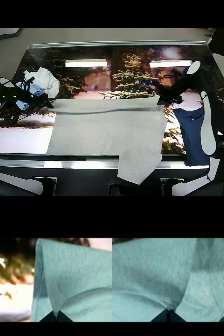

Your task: Fold the shirts.

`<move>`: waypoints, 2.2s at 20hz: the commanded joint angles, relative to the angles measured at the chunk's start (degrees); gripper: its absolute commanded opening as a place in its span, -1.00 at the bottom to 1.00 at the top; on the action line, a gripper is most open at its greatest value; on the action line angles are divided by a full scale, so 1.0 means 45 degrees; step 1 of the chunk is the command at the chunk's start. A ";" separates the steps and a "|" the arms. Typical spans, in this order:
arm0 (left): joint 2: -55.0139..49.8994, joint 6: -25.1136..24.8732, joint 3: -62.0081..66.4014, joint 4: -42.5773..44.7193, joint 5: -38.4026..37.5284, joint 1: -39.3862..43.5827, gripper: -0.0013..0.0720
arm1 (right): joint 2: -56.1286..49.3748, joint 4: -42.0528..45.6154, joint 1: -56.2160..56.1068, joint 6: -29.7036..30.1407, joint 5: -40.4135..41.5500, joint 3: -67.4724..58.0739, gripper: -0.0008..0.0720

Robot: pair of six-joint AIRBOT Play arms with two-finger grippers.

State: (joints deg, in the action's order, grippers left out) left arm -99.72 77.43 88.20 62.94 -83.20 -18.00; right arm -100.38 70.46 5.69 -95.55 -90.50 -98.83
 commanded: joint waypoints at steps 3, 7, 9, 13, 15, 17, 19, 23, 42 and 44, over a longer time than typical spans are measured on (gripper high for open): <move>-0.0063 0.0092 -0.1078 0.1083 -0.1807 -0.0034 -0.85 | 0.0087 0.0928 -0.0471 -0.0797 -0.0223 0.2030 -0.84; -0.0078 -0.0272 -0.1083 0.1146 -0.1778 -0.0034 -0.86 | 0.0092 0.0937 -0.0476 -0.0947 -0.0024 0.2521 -0.84; -0.0165 -0.0481 -0.1083 0.1273 -0.1642 -0.0034 -0.85 | 0.0092 0.0971 -0.0476 -0.1263 0.0321 0.2817 -0.84; -0.0355 -0.0559 -0.1083 0.1268 -0.1117 -0.0005 -0.86 | 0.0092 0.0219 -0.0476 -0.1593 0.1054 0.3614 -0.84; -0.0355 -0.0554 -0.1083 0.1268 -0.0622 -0.0005 -0.86 | 0.0102 -0.0194 -0.0476 -0.1593 0.1151 0.3648 -0.84; -0.0355 -0.0554 -0.1083 0.1263 -0.0243 0.0010 -0.86 | 0.0131 -0.0228 -0.0476 -0.1593 0.1044 0.3648 -0.84; -0.0355 -0.0559 -0.1083 0.1258 -0.0160 0.0005 -0.85 | 0.0243 -0.0223 -0.0476 -0.1593 0.1020 0.3648 -0.84; -0.0267 -0.0544 -0.1073 0.1258 -0.0763 -0.0019 0.70 | 0.0690 -0.0209 -0.0418 -0.1030 0.0617 0.3648 0.16; 0.5231 -0.1243 -1.0506 0.2555 0.0981 -0.2492 0.40 | 0.6926 -0.0068 0.1311 0.0962 0.0471 0.9777 0.20; 0.5231 -0.1365 -1.0506 0.2550 0.0981 -0.2492 0.40 | 0.6926 -0.0044 0.1311 0.0967 0.0330 0.9777 0.18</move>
State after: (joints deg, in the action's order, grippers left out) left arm -76.40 73.03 42.13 73.49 -80.60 -28.73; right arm -69.65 71.02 11.55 -91.96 -88.09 -55.70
